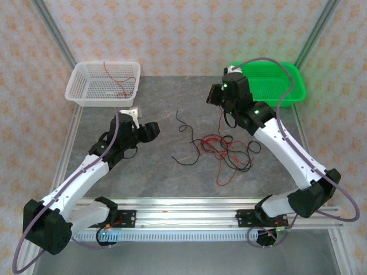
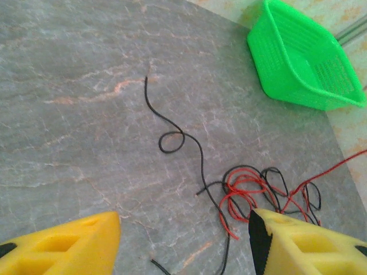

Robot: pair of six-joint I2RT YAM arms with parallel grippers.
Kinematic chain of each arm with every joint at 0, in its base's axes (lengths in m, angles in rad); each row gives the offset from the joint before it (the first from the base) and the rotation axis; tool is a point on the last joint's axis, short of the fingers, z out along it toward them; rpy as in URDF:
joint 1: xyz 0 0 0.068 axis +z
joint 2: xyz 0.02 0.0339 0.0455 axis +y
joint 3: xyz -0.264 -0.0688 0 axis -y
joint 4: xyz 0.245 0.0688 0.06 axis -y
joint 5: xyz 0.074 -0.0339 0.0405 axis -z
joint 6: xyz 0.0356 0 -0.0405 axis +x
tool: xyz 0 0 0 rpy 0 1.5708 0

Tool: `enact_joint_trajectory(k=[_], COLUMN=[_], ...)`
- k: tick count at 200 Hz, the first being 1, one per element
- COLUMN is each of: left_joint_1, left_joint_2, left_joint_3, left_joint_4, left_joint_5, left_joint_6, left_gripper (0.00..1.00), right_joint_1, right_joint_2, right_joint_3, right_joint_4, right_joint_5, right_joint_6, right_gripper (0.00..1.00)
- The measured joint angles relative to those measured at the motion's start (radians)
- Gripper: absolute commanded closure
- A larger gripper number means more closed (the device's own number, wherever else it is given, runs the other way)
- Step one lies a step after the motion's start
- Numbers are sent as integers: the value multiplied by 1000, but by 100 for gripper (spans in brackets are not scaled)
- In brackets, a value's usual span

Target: Untangle the cables

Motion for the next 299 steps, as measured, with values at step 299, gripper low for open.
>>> enact_joint_trajectory(k=[299], left_joint_1=[-220], left_joint_2=[-71], left_joint_3=[139], left_joint_4=[420], left_joint_5=[184], left_joint_6=[452], left_gripper=[36], right_joint_1=[-3], right_joint_2=[204], right_joint_3=[360], right_joint_4=[-120], right_joint_5=[-540], right_joint_6=[-267], right_gripper=[100])
